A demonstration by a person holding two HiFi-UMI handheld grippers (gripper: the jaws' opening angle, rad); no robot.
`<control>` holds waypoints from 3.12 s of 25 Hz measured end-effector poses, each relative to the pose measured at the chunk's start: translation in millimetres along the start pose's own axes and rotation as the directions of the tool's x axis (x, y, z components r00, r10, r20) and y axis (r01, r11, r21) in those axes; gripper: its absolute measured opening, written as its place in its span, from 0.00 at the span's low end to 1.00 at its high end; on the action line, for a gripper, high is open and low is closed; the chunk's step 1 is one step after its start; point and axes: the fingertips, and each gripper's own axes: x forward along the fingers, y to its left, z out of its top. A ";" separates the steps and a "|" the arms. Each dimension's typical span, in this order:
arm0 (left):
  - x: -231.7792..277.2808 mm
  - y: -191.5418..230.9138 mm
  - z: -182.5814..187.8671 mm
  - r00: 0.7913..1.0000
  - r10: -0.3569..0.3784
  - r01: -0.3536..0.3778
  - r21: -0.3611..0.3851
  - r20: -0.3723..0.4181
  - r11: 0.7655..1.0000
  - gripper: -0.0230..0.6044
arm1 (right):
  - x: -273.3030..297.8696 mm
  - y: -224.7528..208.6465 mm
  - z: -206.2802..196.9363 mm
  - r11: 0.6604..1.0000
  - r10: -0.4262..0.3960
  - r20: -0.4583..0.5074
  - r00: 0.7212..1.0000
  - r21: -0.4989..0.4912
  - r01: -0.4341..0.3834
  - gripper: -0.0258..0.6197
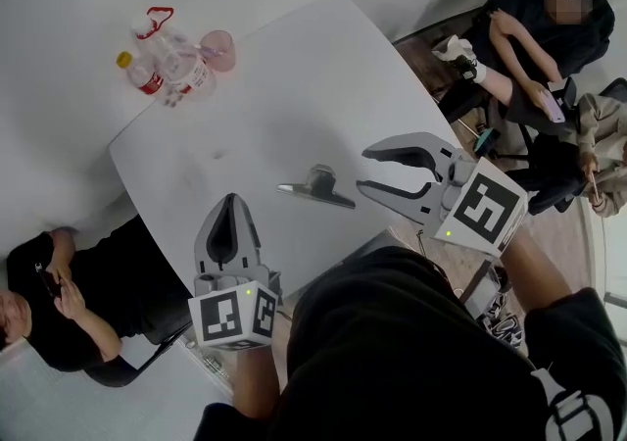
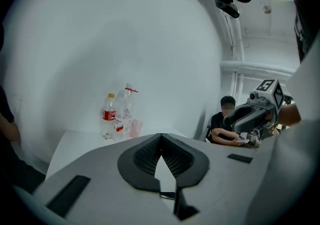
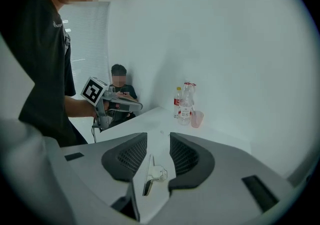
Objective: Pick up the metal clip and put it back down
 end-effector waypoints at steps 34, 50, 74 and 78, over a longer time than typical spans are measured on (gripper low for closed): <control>18.4 -19.1 -2.4 0.988 0.149 -0.148 0.025 -0.035 0.989 0.07 | 39.3 -24.8 -68.6 0.968 0.240 -0.120 0.963 0.105 -0.228 0.33; 31.0 -13.8 -59.9 0.975 0.186 -0.190 -0.021 -0.118 0.982 0.07 | 74.2 -14.4 -120.9 0.933 0.332 -0.147 0.932 0.197 -0.301 0.33; 46.7 16.8 -152.1 0.951 0.198 -0.233 -0.129 -0.236 0.964 0.07 | 135.4 2.4 -188.7 0.861 0.429 -0.166 0.888 0.374 -0.345 0.33; 48.4 17.3 -163.7 0.951 0.198 -0.236 -0.145 -0.239 0.961 0.07 | 143.1 6.9 -193.6 0.843 0.453 -0.161 0.877 0.396 -0.363 0.33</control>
